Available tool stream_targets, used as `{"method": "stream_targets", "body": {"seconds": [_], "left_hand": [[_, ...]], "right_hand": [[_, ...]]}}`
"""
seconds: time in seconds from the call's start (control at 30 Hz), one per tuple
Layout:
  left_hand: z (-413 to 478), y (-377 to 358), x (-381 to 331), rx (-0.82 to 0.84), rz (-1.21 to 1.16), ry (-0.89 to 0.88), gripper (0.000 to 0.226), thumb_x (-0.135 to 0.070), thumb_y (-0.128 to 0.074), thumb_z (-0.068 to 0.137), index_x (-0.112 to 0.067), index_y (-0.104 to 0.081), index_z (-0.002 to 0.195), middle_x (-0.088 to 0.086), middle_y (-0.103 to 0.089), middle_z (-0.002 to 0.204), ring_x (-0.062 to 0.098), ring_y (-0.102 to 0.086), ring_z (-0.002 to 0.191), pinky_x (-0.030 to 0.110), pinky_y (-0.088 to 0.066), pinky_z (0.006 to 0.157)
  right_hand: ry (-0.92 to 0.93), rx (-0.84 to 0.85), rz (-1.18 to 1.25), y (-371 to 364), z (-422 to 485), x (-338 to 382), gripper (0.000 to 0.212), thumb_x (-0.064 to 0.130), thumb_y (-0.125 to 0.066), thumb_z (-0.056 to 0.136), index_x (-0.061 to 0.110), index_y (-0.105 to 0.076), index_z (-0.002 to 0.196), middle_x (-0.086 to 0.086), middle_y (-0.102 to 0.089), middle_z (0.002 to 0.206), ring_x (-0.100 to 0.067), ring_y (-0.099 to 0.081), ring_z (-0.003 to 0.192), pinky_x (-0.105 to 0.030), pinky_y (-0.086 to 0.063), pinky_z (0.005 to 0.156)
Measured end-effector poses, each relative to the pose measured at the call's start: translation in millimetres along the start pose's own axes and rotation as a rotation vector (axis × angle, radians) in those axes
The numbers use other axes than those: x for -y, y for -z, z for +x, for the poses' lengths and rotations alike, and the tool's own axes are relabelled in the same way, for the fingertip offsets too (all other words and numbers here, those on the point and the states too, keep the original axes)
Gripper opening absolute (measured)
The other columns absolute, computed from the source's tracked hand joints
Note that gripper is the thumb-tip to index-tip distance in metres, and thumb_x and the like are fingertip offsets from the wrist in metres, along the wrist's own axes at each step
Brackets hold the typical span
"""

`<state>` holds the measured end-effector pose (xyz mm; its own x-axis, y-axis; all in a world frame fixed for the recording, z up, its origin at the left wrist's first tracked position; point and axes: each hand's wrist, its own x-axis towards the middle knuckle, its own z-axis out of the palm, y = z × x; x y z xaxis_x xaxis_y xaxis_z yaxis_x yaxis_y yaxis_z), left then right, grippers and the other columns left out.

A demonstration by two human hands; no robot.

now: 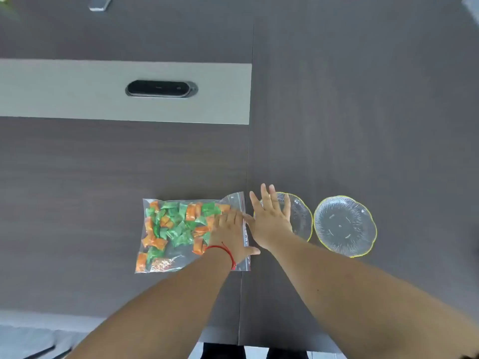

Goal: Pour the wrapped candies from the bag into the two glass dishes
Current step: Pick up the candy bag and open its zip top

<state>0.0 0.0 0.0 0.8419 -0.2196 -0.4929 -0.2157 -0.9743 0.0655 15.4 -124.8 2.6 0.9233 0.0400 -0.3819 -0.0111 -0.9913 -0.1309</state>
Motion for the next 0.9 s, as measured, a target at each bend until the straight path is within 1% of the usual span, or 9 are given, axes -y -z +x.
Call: {"method": "stream_targets", "body": {"seconds": [0.1,0.2,0.27,0.43,0.57,0.67,0.73,0.83,0.9], "left_hand": [[0.6,-4.1,-4.2,-0.089,0.075,0.033,0.09,-0.074,-0.049,0.072,-0.012,-0.033,0.135,0.007,-0.04,0.139,0.027,-0.036,0.131,0.045,-0.026,0.11],[10.5,-6.3,0.0,-0.064,0.025,0.088,0.076,-0.066,-0.048,0.078,-0.011,-0.039,0.13,0.006,-0.048,0.131,0.028,-0.047,0.121,0.042,-0.041,0.098],[14.7,-6.1,3.8,-0.04,-0.073,0.154,0.066,-0.06,-0.047,0.08,-0.012,-0.044,0.126,0.006,-0.052,0.129,0.026,-0.05,0.118,0.041,-0.049,0.09],[8.2,2.8,2.1,0.002,-0.488,0.272,0.047,-0.049,-0.038,0.081,-0.012,-0.055,0.105,0.011,-0.064,0.102,0.03,-0.063,0.092,0.039,-0.053,0.08],[18.0,24.6,13.1,0.107,-0.752,0.333,0.035,-0.022,-0.04,0.095,0.001,-0.059,0.114,0.02,-0.067,0.109,0.031,-0.065,0.091,0.034,-0.052,0.078],[13.5,40.1,20.4,0.104,-1.037,0.356,0.026,-0.012,-0.045,0.094,0.001,-0.066,0.102,0.016,-0.064,0.072,0.019,-0.059,0.055,0.027,-0.05,0.052],[7.2,51.1,22.0,0.113,-1.144,0.375,0.02,-0.011,-0.049,0.093,-0.008,-0.064,0.08,0.014,-0.06,0.068,0.021,-0.057,0.053,0.028,-0.049,0.054],[1.2,63.7,21.7,0.102,-1.152,0.367,0.023,-0.016,-0.052,0.094,-0.017,-0.054,0.07,0.01,-0.06,0.072,0.023,-0.059,0.062,0.031,-0.052,0.06],[2.2,65.5,19.6,0.141,-1.175,0.37,0.031,-0.022,-0.051,0.095,-0.017,-0.05,0.064,0.006,-0.056,0.061,0.019,-0.055,0.052,0.025,-0.048,0.052]], "right_hand": [[0.019,0.047,-0.091,-4.0,0.8,0.7,0.065,0.056,-0.017,0.098,0.028,-0.002,0.155,-0.012,0.019,0.162,-0.028,0.025,0.147,-0.055,0.017,0.114],[0.069,0.103,-0.104,-4.7,0.5,-1.1,0.062,0.052,-0.034,0.096,0.034,-0.017,0.152,-0.015,0.022,0.161,-0.031,0.028,0.146,-0.056,0.016,0.114],[0.08,0.122,-0.059,-4.1,1.4,-2.4,0.051,0.049,-0.032,0.097,0.038,-0.03,0.147,-0.013,0.021,0.161,-0.029,0.028,0.146,-0.054,0.015,0.115],[0.139,0.139,0.04,6.0,2.2,2.9,0.035,0.043,-0.035,0.098,0.044,-0.061,0.121,-0.006,0.008,0.164,-0.026,0.025,0.147,-0.05,0.014,0.115],[0.121,0.155,0.082,23.0,5.3,7.4,0.04,0.046,-0.031,0.099,0.042,-0.064,0.12,-0.002,-0.009,0.164,-0.022,0.018,0.149,-0.051,0.008,0.117],[0.115,0.17,0.098,32.7,6.8,10.8,0.036,0.041,-0.036,0.099,0.038,-0.062,0.124,0.002,-0.02,0.161,-0.018,0.006,0.151,-0.048,-0.003,0.117],[0.102,0.187,0.165,38.8,6.7,15.0,0.034,0.033,-0.04,0.099,0.035,-0.063,0.123,0.004,-0.032,0.154,-0.018,-0.011,0.149,-0.045,-0.016,0.113],[0.029,0.211,0.273,51.5,8.1,26.5,0.033,0.021,-0.041,0.095,0.027,-0.069,0.112,0.0,-0.057,0.122,-0.026,-0.053,0.119,-0.037,-0.043,0.093],[-0.007,0.293,0.296,58.3,9.9,31.0,0.024,0.014,-0.048,0.091,0.018,-0.065,0.107,-0.003,-0.064,0.114,-0.028,-0.06,0.098,-0.034,-0.051,0.083]]}}
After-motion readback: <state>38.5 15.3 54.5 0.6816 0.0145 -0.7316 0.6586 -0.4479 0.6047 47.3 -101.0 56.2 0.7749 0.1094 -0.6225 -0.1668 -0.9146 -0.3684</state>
